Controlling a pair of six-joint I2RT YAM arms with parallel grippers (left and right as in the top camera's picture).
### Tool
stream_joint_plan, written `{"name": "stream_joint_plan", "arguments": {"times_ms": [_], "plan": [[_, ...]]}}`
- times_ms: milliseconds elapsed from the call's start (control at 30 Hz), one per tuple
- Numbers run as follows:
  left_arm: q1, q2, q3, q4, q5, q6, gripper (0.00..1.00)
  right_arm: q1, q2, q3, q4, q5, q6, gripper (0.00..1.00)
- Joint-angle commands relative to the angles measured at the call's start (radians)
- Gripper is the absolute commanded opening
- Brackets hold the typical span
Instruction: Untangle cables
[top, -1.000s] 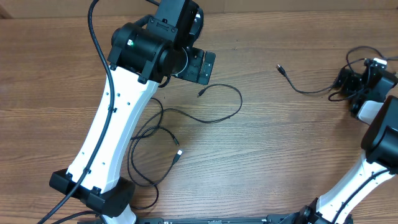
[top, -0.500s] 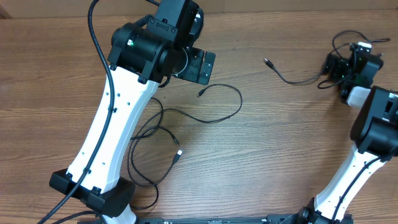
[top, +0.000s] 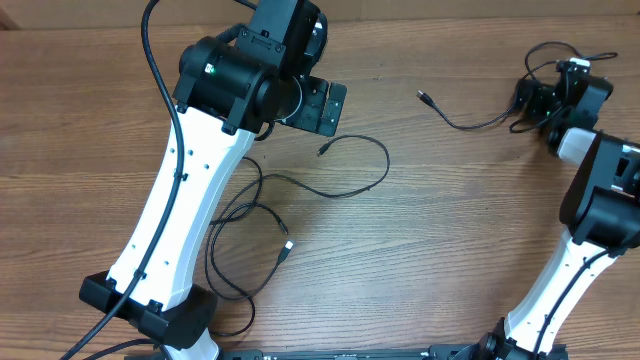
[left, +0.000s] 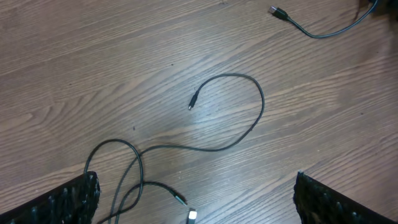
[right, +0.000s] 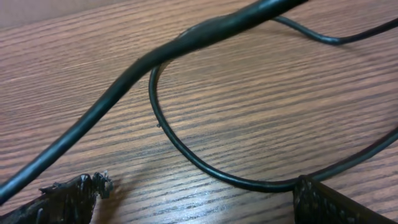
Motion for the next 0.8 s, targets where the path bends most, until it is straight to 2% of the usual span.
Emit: {"name": "stream_joint_plan", "arguments": {"times_ms": [0,233,400,500,767], "plan": [[0.0,0.009,0.008,0.003,0.011,-0.014,0.99,-0.029,-0.02,-0.009,-0.118,-0.017,0.032,1.0],[0.0,0.009,0.008,0.004,0.011,-0.014,1.0,-0.077,-0.205,-0.009,-0.404,-0.017,0.024,1.0],[0.0,0.009,0.008,0.004,0.011,-0.014,1.0,-0.069,-0.327,-0.009,-0.626,-0.017,-0.063,1.0],[0.0,0.009,0.008,0.003,0.011,-0.014,1.0,-0.043,-0.363,-0.009,-0.737,-0.017,-0.112,1.0],[0.0,0.009,0.008,0.004,0.011,-0.014,1.0,0.068,-0.37,-0.011,-0.958,-0.017,-0.111,1.0]]}}
